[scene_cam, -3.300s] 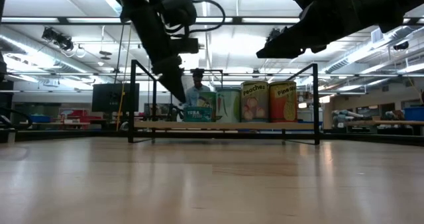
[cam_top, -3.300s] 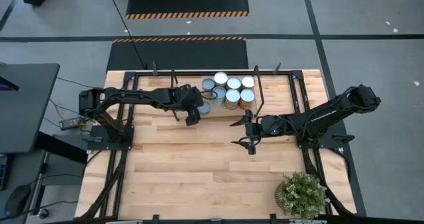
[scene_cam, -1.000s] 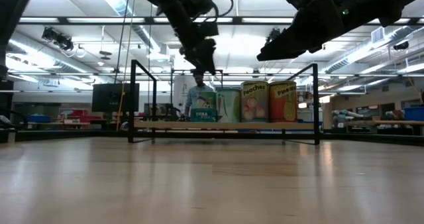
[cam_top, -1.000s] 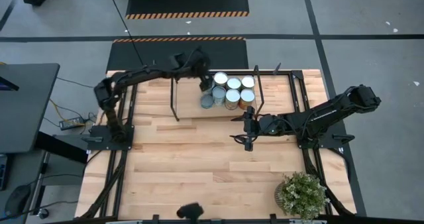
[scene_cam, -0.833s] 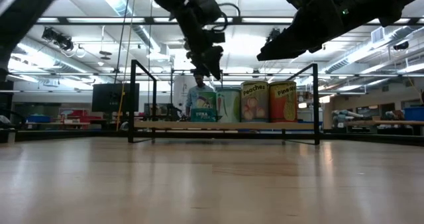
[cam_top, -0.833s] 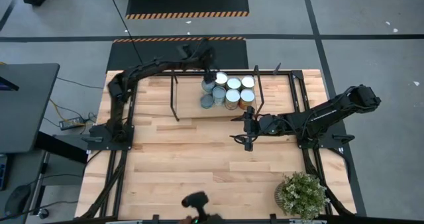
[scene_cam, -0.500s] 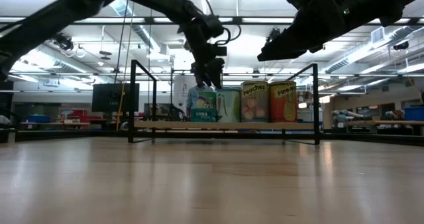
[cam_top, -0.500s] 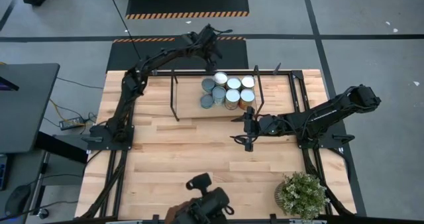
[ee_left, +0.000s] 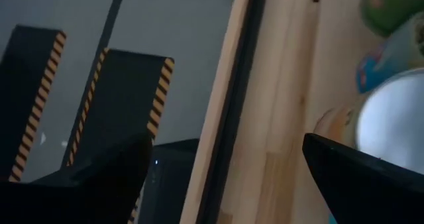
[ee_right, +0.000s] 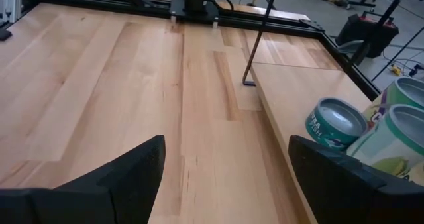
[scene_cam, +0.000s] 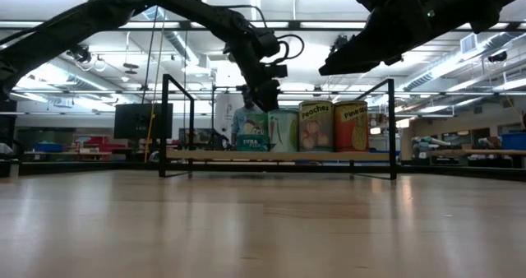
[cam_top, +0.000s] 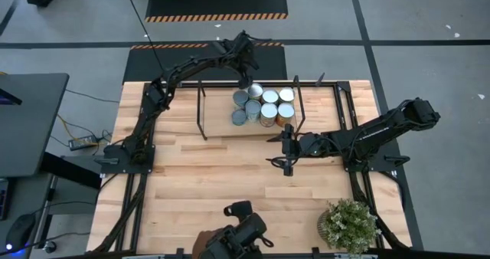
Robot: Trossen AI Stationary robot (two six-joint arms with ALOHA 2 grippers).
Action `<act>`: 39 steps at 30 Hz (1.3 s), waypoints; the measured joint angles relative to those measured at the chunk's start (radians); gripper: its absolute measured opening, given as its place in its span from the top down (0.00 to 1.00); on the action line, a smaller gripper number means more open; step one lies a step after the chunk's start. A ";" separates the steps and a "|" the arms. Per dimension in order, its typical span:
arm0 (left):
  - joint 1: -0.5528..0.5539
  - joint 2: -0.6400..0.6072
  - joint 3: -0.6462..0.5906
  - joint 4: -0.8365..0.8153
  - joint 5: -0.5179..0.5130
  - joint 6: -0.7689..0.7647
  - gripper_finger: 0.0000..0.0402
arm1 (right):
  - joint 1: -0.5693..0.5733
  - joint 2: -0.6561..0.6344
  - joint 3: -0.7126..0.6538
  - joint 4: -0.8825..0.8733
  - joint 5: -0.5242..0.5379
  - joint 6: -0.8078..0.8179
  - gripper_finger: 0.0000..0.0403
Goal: Pick and place cans onto a shelf
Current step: Adjust the canned corn on the shelf, then return to Home Position
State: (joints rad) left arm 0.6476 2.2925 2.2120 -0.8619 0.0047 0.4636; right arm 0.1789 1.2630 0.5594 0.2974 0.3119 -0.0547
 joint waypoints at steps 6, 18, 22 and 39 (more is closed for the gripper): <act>0.000 0.000 0.000 0.015 0.066 0.031 0.01 | 0.003 0.000 0.000 0.000 -0.002 0.000 0.19; -0.002 0.000 0.000 -0.081 0.127 0.068 0.01 | 0.003 0.000 -0.007 0.008 -0.001 0.000 0.19; -0.013 0.000 0.000 -0.103 0.148 0.095 0.01 | 0.003 0.000 -0.007 0.008 -0.001 0.000 0.19; -0.033 0.000 0.008 -0.003 0.058 0.143 0.01 | 0.003 0.000 -0.008 0.003 0.000 0.000 0.19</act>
State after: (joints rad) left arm 0.6150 2.2925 2.2200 -0.8650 0.0627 0.6063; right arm 0.1822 1.2633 0.5518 0.3008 0.3115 -0.0547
